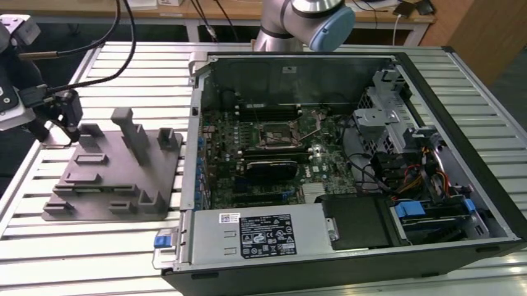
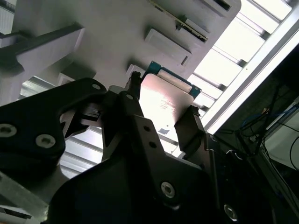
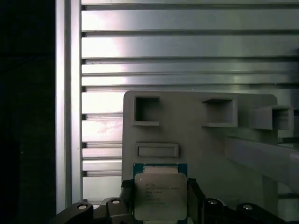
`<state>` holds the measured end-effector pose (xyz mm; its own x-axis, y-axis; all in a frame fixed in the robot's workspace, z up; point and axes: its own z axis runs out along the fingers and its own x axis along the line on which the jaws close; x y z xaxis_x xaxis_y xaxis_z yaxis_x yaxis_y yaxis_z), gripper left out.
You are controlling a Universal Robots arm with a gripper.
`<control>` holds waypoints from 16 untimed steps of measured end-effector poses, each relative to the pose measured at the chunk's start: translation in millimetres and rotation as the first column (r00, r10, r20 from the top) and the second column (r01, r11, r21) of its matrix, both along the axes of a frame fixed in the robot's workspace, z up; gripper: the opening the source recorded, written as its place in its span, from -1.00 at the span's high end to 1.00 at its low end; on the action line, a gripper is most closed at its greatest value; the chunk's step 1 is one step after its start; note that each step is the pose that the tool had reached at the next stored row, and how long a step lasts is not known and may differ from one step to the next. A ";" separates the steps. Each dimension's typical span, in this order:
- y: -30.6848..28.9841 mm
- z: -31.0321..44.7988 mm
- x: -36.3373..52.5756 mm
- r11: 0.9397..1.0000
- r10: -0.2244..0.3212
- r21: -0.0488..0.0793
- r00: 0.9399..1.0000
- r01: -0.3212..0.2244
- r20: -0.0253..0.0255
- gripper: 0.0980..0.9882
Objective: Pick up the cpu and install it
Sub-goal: 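Pick up the cpu and move it towards the insertion slot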
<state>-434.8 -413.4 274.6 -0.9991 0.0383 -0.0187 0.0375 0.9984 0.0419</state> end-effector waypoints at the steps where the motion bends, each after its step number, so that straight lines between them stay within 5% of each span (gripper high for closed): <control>1: 0.0 2.1 0.0 1.000 0.000 0.000 1.000 0.000 0.000 0.00; 16: 0.0 36.6 0.0 1.000 0.000 0.000 1.000 0.000 0.000 0.00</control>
